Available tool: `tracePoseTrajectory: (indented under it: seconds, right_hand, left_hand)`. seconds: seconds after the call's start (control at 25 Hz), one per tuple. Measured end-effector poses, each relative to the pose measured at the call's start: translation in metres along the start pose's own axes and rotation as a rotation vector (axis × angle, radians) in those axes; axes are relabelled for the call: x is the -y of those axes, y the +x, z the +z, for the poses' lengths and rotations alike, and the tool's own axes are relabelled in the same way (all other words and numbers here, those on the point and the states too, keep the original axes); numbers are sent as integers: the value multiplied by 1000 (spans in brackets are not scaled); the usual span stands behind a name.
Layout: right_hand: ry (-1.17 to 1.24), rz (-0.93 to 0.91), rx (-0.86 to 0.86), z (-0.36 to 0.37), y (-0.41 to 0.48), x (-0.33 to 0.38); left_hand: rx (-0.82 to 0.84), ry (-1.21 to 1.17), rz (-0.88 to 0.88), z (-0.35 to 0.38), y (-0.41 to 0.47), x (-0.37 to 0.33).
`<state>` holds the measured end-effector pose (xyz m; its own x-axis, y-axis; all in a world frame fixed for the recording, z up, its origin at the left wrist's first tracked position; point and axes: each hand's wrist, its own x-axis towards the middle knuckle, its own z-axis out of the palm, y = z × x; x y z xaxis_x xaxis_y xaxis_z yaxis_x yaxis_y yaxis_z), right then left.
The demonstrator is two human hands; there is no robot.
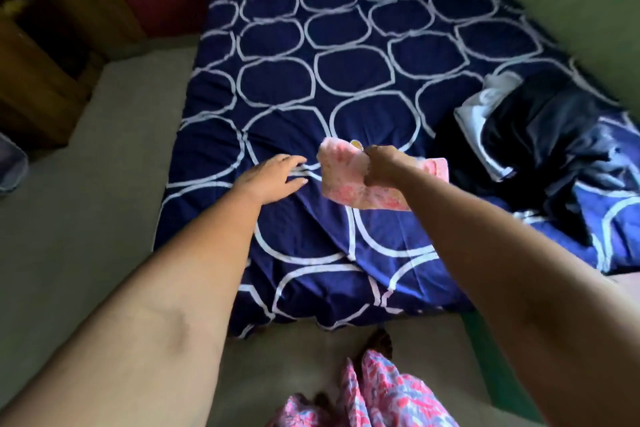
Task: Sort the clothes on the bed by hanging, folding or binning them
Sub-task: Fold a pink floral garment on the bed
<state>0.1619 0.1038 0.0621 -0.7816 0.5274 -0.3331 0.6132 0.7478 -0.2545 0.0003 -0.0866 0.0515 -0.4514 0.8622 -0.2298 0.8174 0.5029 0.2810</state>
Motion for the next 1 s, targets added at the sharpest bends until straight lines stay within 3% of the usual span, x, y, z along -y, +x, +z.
tracePoseTrajectory:
  seconds: [0.2, 0.36, 0.52, 0.8, 1.0]
  right_hand:
    - [-300, -134, -356, -104, -33, 21]
    - [-642, -433, -836, -167, -64, 39]
    - [-751, -603, -1190, -229, -82, 54]
    - [-687, -757, -1469, -293, -92, 89]
    - [-714, -878, -1384, -332, -72, 94]
  left_hand:
    - [-101, 154, 25, -110, -16, -12]
    - [-250, 192, 78, -194, -32, -30]
    - [-354, 264, 73, -263, -66, -42]
    - [-392, 328, -64, -319, -116, -56]
    - [-406, 323, -144, -341, -136, -73]
